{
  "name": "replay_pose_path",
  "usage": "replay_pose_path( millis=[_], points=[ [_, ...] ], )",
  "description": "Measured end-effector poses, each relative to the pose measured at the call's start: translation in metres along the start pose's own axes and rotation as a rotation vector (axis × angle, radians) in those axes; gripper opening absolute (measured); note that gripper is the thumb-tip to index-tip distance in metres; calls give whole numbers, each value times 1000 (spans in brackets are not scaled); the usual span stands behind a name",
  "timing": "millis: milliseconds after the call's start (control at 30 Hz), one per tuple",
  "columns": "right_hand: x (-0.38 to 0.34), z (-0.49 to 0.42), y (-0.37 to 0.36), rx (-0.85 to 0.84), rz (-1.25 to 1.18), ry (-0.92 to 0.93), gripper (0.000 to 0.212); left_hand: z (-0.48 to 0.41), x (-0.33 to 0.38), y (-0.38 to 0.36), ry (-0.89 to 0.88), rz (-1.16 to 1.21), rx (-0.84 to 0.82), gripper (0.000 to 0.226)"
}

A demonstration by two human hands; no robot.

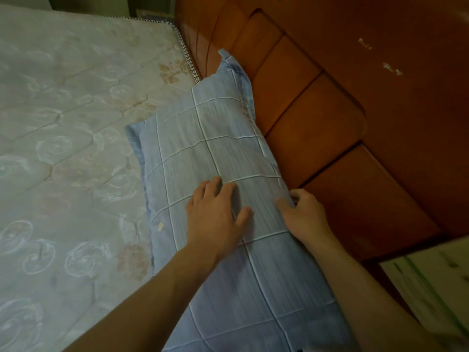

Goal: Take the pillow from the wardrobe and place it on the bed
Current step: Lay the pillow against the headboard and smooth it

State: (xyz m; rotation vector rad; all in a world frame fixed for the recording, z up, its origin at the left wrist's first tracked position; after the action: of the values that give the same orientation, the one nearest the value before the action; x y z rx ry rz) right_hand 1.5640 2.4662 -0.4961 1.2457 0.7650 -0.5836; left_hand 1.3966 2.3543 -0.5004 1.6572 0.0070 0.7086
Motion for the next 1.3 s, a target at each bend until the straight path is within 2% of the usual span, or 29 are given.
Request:
replay_pose_path(
  millis=[133,333,433,567,733,933,1167,1300],
  points=[
    [15,21,9,4,47,5,35,29,11,-12,-12,-21,-12,64],
    [40,42,16,-50,109,-86,49,64,33,-29,-70,-65,-6,61],
    [45,47,16,-41,65,-91,38,73,44,-39,-100,-113,-27,54],
    [49,51,10,46,22,-71,17,71,50,-45,-61,-83,17,30],
    [55,46,9,120,-35,-83,18,65,54,-51,1,-80,41,18],
    [34,43,26,204,-130,-23,17,57,58,-46,14,-37,74,18],
    [-7,42,48,241,-123,124,18,44,68,-21,-15,131,99,13],
    [-12,40,45,258,-75,141,19,39,64,-23,-32,164,75,11]
  ],
)
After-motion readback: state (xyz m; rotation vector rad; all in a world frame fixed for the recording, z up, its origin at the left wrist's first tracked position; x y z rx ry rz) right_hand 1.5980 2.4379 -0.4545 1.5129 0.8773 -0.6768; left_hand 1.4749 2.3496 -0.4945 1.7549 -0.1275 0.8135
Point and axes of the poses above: each hand's wrist, its own z-axis away from the middle knuckle, its own y-axis out of the back of the hand, x = y × z, the point moved 6 cm from there along -z, towards the middle knuckle, and after that the axes turned 13 degrees about -z, right-handed, at the moved point
